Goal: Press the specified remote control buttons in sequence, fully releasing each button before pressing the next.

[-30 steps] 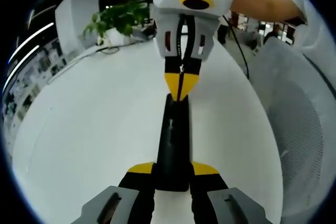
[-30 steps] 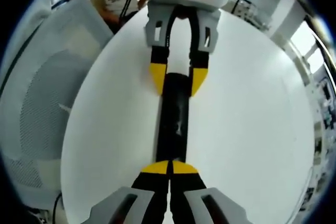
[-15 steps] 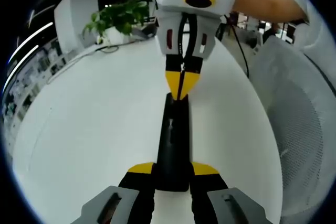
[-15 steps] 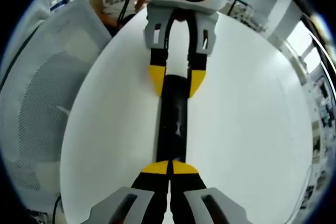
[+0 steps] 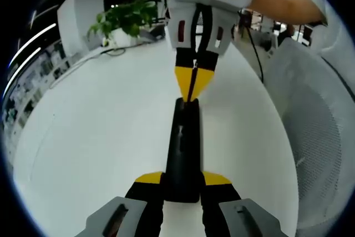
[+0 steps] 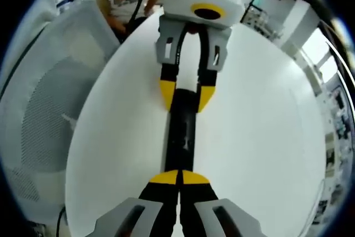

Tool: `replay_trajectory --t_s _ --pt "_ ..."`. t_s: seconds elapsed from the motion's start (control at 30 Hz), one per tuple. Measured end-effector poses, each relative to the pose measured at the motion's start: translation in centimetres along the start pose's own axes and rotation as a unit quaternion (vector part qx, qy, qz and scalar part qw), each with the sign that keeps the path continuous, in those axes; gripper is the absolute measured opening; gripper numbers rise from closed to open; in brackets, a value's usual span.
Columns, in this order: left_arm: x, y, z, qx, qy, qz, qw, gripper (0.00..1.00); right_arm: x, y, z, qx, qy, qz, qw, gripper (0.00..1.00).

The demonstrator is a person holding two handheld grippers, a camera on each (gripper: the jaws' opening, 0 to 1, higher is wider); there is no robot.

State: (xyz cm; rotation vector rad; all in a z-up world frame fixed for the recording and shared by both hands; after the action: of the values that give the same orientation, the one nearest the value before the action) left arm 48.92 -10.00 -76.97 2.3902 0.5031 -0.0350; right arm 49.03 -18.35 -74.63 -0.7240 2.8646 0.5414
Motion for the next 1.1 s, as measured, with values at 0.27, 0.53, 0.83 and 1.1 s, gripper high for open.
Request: replay_trajectory --t_s 0.27,0.53,0.83,1.1 --pt "0.0 0.0 0.0 -0.001 0.0 0.0 1.0 0.24 -0.4 0.4 -0.4 0.001 -0.002 -0.008 1.0 0.0" --pt "0.0 0.0 0.0 -0.001 0.0 -0.001 1.0 0.24 -0.6 0.7 0.1 0.0 0.002 -0.011 0.9999 0.0" --pt "0.0 0.0 0.0 -0.002 -0.001 -0.001 1.0 0.24 -0.3 0.8 0.7 -0.001 0.009 -0.016 0.9998 0.0" --pt "0.0 0.0 0.0 -0.002 -0.001 -0.001 1.0 0.24 -0.4 0.8 1.3 -0.003 0.016 -0.014 0.9998 0.0"
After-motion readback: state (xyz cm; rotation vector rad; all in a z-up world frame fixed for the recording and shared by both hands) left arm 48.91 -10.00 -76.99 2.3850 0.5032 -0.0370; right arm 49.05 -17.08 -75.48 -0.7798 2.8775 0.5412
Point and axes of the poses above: the point that each gripper's makers call its tool centre point, and the gripper's own axes: z roughly forward along the fingers, x roughly to its left, y roughly out of its top, the point moved 1 cm from there along -z, roughly backward along the fingers, and after that the axes turned 15 degrees about -z, right-handed, at the moved point
